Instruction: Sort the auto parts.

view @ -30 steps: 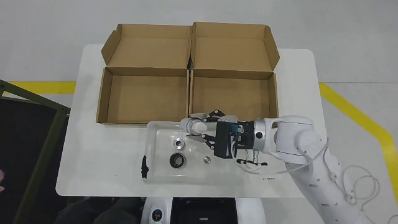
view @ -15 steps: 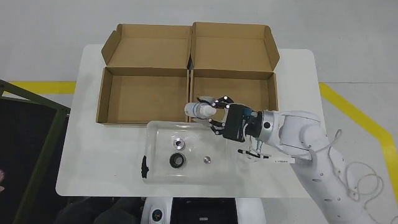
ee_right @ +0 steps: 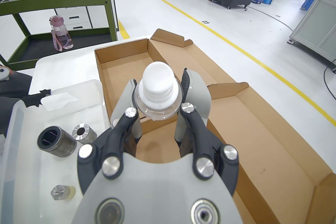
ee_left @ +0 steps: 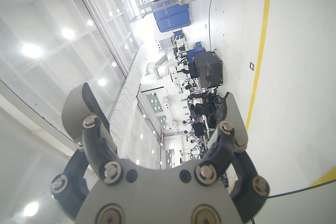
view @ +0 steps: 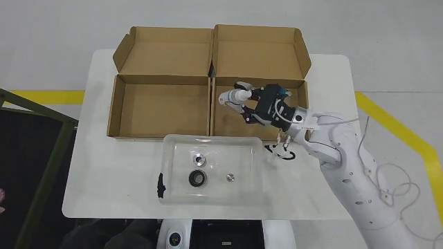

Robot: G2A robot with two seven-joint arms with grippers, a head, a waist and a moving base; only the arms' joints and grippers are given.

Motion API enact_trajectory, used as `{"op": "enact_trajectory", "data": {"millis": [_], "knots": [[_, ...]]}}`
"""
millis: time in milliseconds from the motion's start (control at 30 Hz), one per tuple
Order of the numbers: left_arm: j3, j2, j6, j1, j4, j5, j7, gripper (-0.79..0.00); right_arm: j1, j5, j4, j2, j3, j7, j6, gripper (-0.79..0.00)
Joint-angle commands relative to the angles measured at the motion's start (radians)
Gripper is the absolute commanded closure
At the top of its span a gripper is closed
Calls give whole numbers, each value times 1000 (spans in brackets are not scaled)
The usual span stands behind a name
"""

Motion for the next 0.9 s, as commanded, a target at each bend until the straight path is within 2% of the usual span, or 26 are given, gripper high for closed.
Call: {"op": "enact_trajectory", "data": {"millis": [0, 867], "knots": [[0, 0, 0, 0, 0, 0, 0, -785, 13, 16, 35, -2, -8, 0, 1, 0], [0, 0, 0, 0, 0, 0, 0, -785, 223, 76, 422, -49, -141, 58, 23, 0]]}}
